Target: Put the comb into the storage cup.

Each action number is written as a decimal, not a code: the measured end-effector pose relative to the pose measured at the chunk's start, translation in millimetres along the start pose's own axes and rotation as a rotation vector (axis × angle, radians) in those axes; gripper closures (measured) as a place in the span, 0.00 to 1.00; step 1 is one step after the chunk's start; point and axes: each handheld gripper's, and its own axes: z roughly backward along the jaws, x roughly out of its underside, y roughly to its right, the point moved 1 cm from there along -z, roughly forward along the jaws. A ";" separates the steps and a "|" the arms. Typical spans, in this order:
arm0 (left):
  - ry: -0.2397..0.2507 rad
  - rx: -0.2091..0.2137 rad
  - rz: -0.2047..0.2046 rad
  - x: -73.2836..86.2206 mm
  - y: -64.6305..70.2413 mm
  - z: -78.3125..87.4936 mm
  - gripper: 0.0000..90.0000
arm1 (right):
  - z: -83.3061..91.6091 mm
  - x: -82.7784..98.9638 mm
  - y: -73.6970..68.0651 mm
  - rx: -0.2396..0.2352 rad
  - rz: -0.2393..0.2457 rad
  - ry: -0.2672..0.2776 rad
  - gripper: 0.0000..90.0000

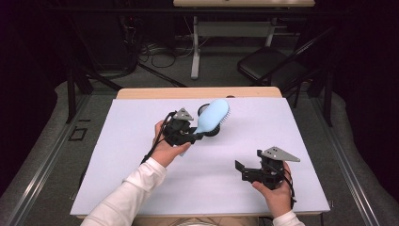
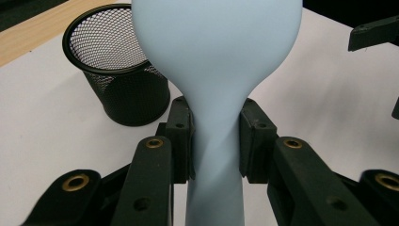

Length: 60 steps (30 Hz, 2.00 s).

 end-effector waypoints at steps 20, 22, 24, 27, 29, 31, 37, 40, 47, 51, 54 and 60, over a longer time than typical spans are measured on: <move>0.059 -0.007 0.019 0.1 -6.8 9.2 0.78 | -14.2 -39.6 1.1 -0.051 -0.015 -0.078 0.00; 0.066 -0.010 0.019 -0.1 -7.6 10.1 0.78 | -15.7 -42.5 0.1 -0.054 -0.013 -0.082 0.00; 0.074 -0.017 0.016 -0.3 -8.1 10.7 0.78 | -17.2 -45.7 -0.9 -0.058 -0.010 -0.090 0.00; 0.084 -0.020 0.016 -0.8 -7.8 11.5 0.78 | -18.3 -50.9 -2.3 -0.061 -0.010 -0.095 0.00; 0.089 -0.023 0.014 -1.0 -8.2 11.7 0.78 | -18.3 -54.8 -3.0 -0.068 -0.011 -0.097 0.00; 0.098 -0.024 0.021 -1.1 -8.3 11.6 0.78 | -17.9 -58.6 -3.2 -0.066 -0.010 -0.094 0.00; 0.120 -0.032 0.012 -1.7 -7.7 11.6 0.78 | -17.9 -68.7 -1.2 -0.071 -0.026 -0.101 0.00; 0.132 -0.042 0.003 -1.7 -6.8 11.7 0.78 | -18.0 -73.3 0.3 -0.072 -0.035 -0.106 0.00; 0.158 -0.054 -0.002 -1.9 -5.1 11.0 0.78 | -19.4 -85.9 1.8 -0.079 -0.048 -0.117 0.00; 0.174 -0.056 -0.006 -2.5 -4.8 11.7 0.78 | -20.6 -93.9 1.1 -0.079 -0.048 -0.119 0.00; 0.186 -0.062 -0.009 -2.6 -4.0 12.0 0.78 | -22.6 -99.6 0.7 -0.086 -0.051 -0.122 0.00; 0.212 -0.070 -0.012 -2.6 -3.3 13.1 0.78 | -25.9 -109.8 0.3 -0.094 -0.062 -0.132 0.00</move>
